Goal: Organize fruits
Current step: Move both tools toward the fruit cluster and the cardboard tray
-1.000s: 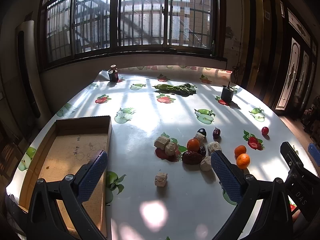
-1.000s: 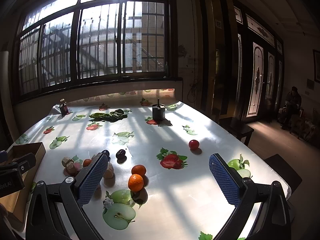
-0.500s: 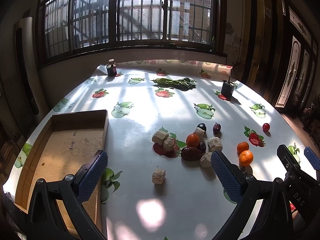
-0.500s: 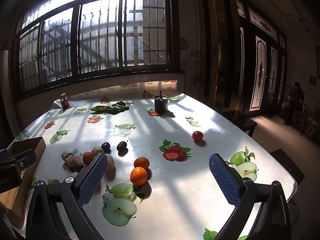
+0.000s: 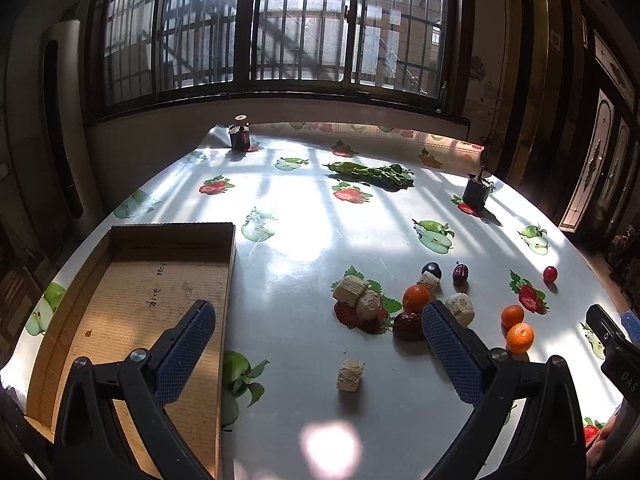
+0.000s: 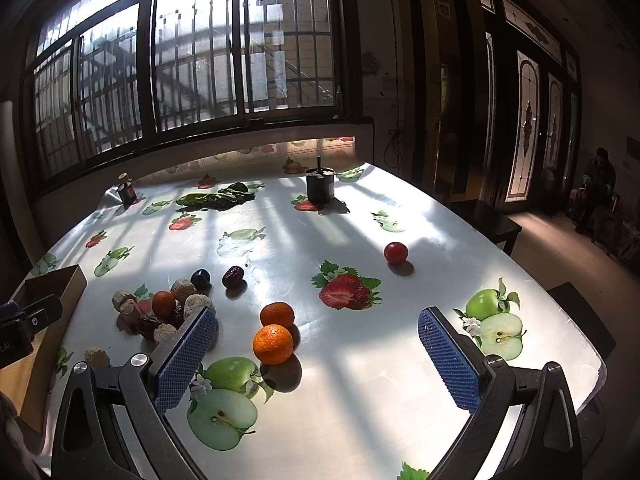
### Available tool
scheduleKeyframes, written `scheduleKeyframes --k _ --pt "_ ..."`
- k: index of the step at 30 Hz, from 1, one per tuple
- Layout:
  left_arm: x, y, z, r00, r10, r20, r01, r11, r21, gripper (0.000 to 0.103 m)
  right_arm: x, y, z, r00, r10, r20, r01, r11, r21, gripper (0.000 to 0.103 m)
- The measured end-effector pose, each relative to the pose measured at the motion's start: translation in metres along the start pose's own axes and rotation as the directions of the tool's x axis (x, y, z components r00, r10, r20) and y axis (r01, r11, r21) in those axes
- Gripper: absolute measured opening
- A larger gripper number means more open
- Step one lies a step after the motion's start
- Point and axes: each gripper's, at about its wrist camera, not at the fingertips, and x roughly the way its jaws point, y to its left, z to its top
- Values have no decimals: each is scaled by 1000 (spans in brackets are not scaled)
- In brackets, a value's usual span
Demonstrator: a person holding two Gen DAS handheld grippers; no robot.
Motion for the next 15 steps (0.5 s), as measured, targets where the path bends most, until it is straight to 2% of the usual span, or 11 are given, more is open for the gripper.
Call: scheduleKeyframes --k 4,7,11,14,15 --pt "8 15 5 1000 -23 -16 22 999 -35 103 8 -20 15 1000 -10 -23 11 1000 8 102" --pt "19 7 1 997 -57 -60 56 998 -14 103 24 -27 21 993 70 -95 -66 997 39 102" --pt "38 -17 -14 981 -118 -153 128 990 55 103 53 -18 13 953 201 -229 -190 979 68 102" --pt "52 -30 -23 970 -126 -206 149 984 100 103 73 -1 1 918 235 -321 -238 971 31 96" --pt "56 -30 -25 966 -132 -222 157 983 96 103 77 4 -2 911 235 -338 -244 970 17 91"
